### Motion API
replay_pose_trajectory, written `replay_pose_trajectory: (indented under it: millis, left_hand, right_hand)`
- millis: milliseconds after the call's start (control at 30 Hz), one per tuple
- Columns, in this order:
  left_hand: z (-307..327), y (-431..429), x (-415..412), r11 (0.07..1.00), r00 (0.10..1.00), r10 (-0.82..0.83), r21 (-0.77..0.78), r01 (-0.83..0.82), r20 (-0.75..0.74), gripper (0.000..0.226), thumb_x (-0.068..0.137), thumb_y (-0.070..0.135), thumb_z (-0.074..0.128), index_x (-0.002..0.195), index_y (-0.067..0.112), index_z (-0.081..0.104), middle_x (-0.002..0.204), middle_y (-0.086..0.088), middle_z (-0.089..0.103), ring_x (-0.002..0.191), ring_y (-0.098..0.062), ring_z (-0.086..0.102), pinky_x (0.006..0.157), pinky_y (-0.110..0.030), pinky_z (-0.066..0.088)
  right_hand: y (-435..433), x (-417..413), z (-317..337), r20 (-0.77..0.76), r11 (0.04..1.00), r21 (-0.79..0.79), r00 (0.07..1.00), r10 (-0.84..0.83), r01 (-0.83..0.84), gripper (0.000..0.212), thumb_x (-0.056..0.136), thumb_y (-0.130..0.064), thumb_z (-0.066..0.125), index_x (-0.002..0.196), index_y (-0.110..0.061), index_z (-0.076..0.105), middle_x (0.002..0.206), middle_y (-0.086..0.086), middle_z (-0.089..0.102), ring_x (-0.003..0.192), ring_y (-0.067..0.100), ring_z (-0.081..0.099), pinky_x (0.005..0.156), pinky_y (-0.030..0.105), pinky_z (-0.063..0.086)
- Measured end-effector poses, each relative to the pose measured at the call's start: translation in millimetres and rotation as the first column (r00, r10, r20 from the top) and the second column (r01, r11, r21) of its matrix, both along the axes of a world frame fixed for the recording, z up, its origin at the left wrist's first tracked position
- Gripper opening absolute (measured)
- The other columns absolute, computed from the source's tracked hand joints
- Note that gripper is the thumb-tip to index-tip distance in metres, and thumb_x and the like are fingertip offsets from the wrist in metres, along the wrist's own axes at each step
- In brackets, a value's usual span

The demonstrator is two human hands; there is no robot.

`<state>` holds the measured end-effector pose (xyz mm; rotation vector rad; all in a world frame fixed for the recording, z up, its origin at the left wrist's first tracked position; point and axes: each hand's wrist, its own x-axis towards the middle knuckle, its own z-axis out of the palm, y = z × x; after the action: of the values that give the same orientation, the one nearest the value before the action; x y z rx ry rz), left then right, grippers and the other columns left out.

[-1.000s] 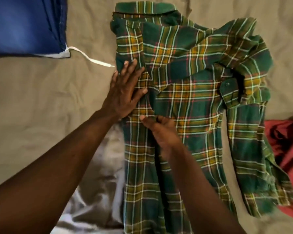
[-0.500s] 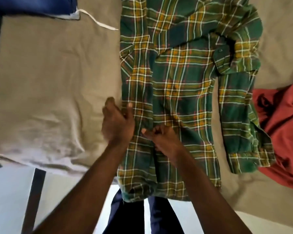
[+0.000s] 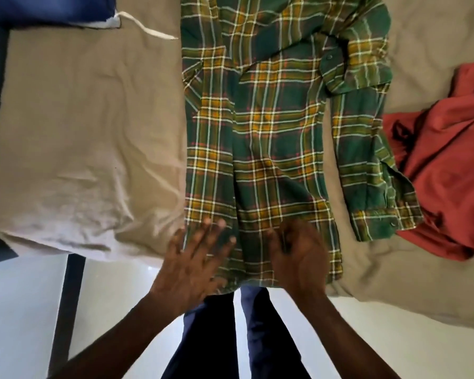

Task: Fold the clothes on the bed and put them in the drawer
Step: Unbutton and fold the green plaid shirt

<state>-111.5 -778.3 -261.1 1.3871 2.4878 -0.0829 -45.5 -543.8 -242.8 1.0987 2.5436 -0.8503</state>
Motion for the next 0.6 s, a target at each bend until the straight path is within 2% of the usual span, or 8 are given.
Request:
replay_pose_trajectory:
  millis: [33, 100, 167, 267, 300, 367, 500, 600]
  left_hand:
    - [-0.2, 2.5, 0.7, 0.986, 0.985, -0.164, 0.045, 0.161, 0.056, 0.084, 0.089, 0.074, 0.052, 0.156, 0.024, 0.039, 0.169, -0.014, 0.019, 0.151, -0.039, 0.032, 0.11, -0.059, 0.03]
    - [4.3, 14.2, -3.1, 0.961, 0.958, -0.252, 0.152, 0.232, 0.133, 0.07, 0.09, 0.077, 0.052, 0.137, 0.026, 0.062, 0.155, -0.01, 0.049, 0.13, -0.035, 0.057, 0.103, -0.052, 0.038]
    - [7.0, 45.6, -20.8, 0.959, 0.976, -0.159, 0.259, 0.118, 0.146, 0.06, 0.098, 0.069, 0.044, 0.126, 0.022, 0.068, 0.134, -0.007, 0.064, 0.112, -0.032, 0.064, 0.092, -0.05, 0.047]
    - [7.8, 127.0, -69.6, 0.945, 0.981, -0.034, 0.326, -0.031, 0.191, 0.04, 0.109, 0.043, 0.036, 0.125, 0.02, 0.063, 0.121, -0.007, 0.061, 0.096, -0.027, 0.065, 0.078, -0.045, 0.056]
    - [8.7, 158.5, -87.5, 0.949, 0.978, -0.009, 0.311, -0.058, 0.209, 0.03, 0.107, 0.032, 0.044, 0.13, 0.02, 0.06, 0.124, -0.007, 0.058, 0.095, -0.025, 0.064, 0.075, -0.041, 0.057]
    - [7.1, 219.2, -124.5, 0.972, 0.977, -0.03, 0.236, -0.021, 0.212, 0.044, 0.097, 0.014, 0.062, 0.138, 0.023, 0.052, 0.136, -0.008, 0.048, 0.101, -0.026, 0.063, 0.076, -0.037, 0.057]
    - [2.6, 318.1, -186.8, 0.964, 0.958, -0.266, 0.004, 0.267, 0.103, 0.064, 0.09, 0.018, 0.072, 0.145, 0.032, 0.042, 0.158, -0.008, 0.03, 0.116, -0.037, 0.06, 0.09, -0.049, 0.055]
    - [1.6, 359.4, -212.3, 0.863, 0.87, -0.483, -0.117, 0.492, 0.096, 0.035, 0.093, 0.022, 0.067, 0.127, 0.024, 0.058, 0.135, -0.012, 0.052, 0.103, -0.035, 0.062, 0.084, -0.043, 0.051]
  right_hand:
    - [15.1, 4.6, -4.3, -0.015, 0.992, 0.081, 0.995, -0.095, 0.096, 0.04, 0.096, -0.054, 0.053, 0.112, -0.018, 0.061, 0.107, 0.008, 0.064, 0.1, 0.032, 0.061, 0.085, 0.042, 0.049]
    - [44.9, 8.1, -11.5, 0.021, 0.954, 0.172, 0.967, -0.253, 0.246, 0.045, 0.097, -0.046, 0.056, 0.123, -0.009, 0.055, 0.121, 0.019, 0.058, 0.112, 0.039, 0.054, 0.096, 0.053, 0.046]
    - [67.6, 9.3, -14.7, 0.023, 0.932, 0.165, 0.943, -0.331, 0.323, 0.046, 0.098, -0.044, 0.057, 0.126, -0.008, 0.053, 0.123, 0.02, 0.057, 0.113, 0.041, 0.054, 0.097, 0.054, 0.047]
    - [80.2, 4.1, -16.4, 0.088, 0.951, 0.061, 0.947, -0.309, 0.304, 0.043, 0.098, -0.051, 0.056, 0.123, -0.017, 0.06, 0.117, 0.011, 0.067, 0.107, 0.034, 0.063, 0.093, 0.046, 0.051]
    - [83.2, 3.5, -17.4, 0.121, 0.96, 0.039, 0.952, -0.281, 0.278, 0.041, 0.098, -0.051, 0.057, 0.122, -0.019, 0.062, 0.115, 0.008, 0.07, 0.104, 0.033, 0.066, 0.091, 0.044, 0.053]
    - [88.2, 5.6, -20.1, 0.161, 0.967, 0.035, 0.953, -0.256, 0.253, 0.036, 0.098, -0.047, 0.057, 0.119, -0.019, 0.065, 0.108, 0.007, 0.073, 0.1, 0.033, 0.068, 0.089, 0.042, 0.055]
    - [85.0, 18.6, -20.6, 0.191, 0.968, 0.181, 0.96, -0.206, 0.171, 0.044, 0.105, -0.046, 0.042, 0.136, -0.018, 0.057, 0.109, 0.01, 0.073, 0.101, 0.034, 0.068, 0.086, 0.039, 0.052]
    - [78.4, 31.1, -25.5, 0.216, 0.957, 0.191, 0.942, -0.257, 0.217, 0.053, 0.107, -0.055, 0.027, 0.143, -0.023, 0.048, 0.113, 0.006, 0.072, 0.104, 0.031, 0.068, 0.087, 0.038, 0.05]
